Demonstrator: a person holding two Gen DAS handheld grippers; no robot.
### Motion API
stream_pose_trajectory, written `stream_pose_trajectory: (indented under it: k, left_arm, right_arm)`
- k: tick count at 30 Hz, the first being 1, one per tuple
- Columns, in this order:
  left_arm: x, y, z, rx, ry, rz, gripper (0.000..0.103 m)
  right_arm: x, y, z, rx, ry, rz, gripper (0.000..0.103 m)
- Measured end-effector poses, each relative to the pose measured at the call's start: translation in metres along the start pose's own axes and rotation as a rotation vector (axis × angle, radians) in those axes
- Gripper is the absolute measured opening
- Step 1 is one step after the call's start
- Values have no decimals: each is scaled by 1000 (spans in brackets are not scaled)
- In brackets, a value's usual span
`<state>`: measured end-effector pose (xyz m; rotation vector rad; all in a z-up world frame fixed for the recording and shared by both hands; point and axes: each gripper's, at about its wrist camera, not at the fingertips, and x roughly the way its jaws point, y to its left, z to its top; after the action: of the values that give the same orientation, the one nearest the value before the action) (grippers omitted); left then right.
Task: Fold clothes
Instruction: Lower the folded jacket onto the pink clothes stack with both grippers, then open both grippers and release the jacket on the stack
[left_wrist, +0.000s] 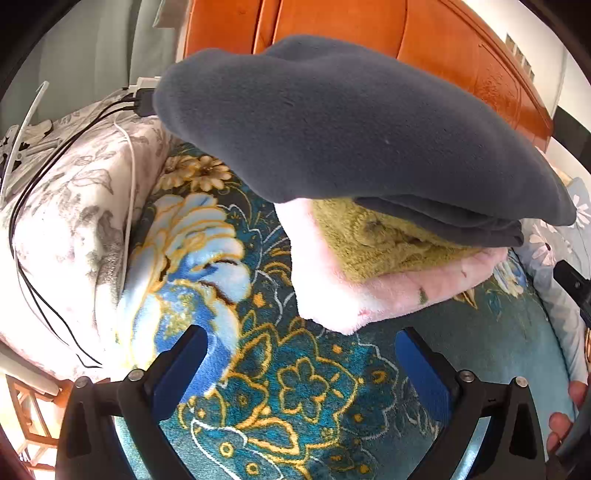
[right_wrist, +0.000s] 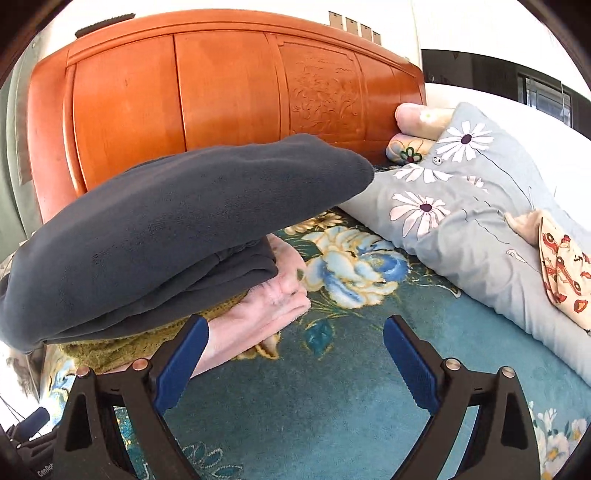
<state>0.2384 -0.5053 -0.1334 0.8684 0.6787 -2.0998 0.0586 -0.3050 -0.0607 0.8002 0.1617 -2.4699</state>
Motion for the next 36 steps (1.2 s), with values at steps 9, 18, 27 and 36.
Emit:
stream_pose_trajectory:
  k: [9,18,27,36]
  left_arm:
    - [-6,5,-1,-32,-12,-2,103]
    - [-15,14,2,-70,-53,3,103]
    - [-18,8,5,-62,-81,-11,103]
    - [-12,8,7,-77,-67,-29,103]
  right_arm:
    - [1,14,0,-70,20,16,96]
    - [-1,31,0,-152,10,30,96]
    - [-1,41,-1,-192,13,20,96]
    - [-3,48,-2,-224,7,19,96]
